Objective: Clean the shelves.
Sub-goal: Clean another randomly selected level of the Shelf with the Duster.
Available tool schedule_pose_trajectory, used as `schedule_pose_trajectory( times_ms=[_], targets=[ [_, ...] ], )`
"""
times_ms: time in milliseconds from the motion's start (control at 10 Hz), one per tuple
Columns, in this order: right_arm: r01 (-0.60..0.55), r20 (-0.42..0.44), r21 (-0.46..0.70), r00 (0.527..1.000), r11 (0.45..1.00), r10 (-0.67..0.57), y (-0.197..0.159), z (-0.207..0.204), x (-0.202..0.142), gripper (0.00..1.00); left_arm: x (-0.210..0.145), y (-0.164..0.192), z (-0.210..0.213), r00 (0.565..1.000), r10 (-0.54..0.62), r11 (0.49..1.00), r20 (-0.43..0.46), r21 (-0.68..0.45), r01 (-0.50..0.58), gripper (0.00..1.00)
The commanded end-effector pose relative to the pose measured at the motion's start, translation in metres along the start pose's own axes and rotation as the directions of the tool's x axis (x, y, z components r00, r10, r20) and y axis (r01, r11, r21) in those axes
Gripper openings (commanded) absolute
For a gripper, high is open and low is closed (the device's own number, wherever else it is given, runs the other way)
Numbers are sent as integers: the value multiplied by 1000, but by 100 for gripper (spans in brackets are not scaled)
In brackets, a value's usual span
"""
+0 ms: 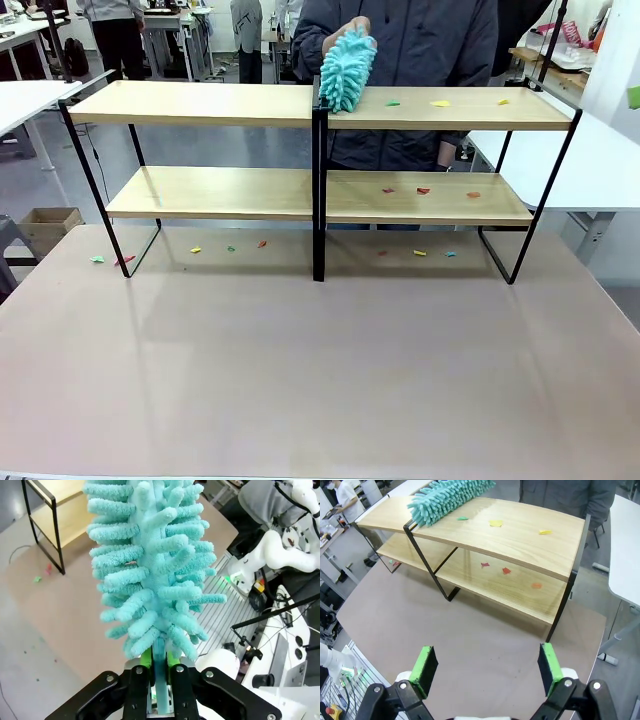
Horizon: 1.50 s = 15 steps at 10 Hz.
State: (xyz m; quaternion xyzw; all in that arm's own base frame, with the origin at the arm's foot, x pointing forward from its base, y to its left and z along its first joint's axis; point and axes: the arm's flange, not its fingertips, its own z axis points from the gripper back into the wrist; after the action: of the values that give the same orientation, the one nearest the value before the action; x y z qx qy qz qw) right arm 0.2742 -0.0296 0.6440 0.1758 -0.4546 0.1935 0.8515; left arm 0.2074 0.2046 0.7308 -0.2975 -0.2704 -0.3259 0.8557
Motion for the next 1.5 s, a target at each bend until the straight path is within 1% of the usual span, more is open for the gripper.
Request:
schedule_pose_trajectory(
  times_ms=[0, 400, 500, 600, 700, 800, 900, 1000, 1100, 1200, 1300, 1400],
  targets=[
    [-8, 8, 13, 1000, 1000, 8, -1, 0, 1, 100, 0, -2, -4, 1000, -26, 1000, 10, -7, 26, 13],
    [-8, 8, 13, 1000, 1000, 8, -1, 0, 1, 100, 0, -2, -4, 1000, -26, 1000, 10, -7, 26, 13],
    [-8, 8, 13, 1000, 1000, 8, -1, 0, 1, 100, 1, 1, -1, 1000, -2, 1000, -5, 5, 2, 13],
    [-8, 8, 13, 1000, 1000, 8, -1, 0, 1, 100, 17, -31, -11, 998, 32, 999, -60, 13, -31, 13],
    [-8, 8, 13, 1000, 1000, 8, -1, 0, 1, 100, 23, -75, -36, 993, 2, 996, -116, -86, -12, 13],
    [-8, 8, 13, 1000, 1000, 8, -1, 0, 1, 100, 20, -117, -75, 969, -52, 995, -240, -93, 30, 13],
    [-8, 8, 13, 1000, 1000, 8, -1, 0, 1, 100, 13, -134, -114, 940, -116, 989, -321, -121, 81, 13],
    [-8, 8, 13, 1000, 1000, 8, -1, 0, 1, 100, 2, -142, -150, 904, -130, 989, -408, -119, 89, 13],
    [-8, 8, 13, 1000, 1000, 8, -1, 0, 1, 100, -8, -156, -178, 881, -190, 970, -433, -221, 101, 13],
    [-8, 8, 13, 1000, 1000, 8, -1, 0, 1, 100, -12, -171, -197, 864, -211, 968, -457, -220, 119, 13],
    [-8, 8, 13, 1000, 1000, 8, -1, 0, 1, 100, 5, -162, -160, 898, -133, 985, -420, -157, 72, 13],
    [-8, 8, 13, 1000, 1000, 8, -1, 0, 1, 100, 5, -162, -160, 898, -133, 985, -420, -157, 72, 13]
  ],
)
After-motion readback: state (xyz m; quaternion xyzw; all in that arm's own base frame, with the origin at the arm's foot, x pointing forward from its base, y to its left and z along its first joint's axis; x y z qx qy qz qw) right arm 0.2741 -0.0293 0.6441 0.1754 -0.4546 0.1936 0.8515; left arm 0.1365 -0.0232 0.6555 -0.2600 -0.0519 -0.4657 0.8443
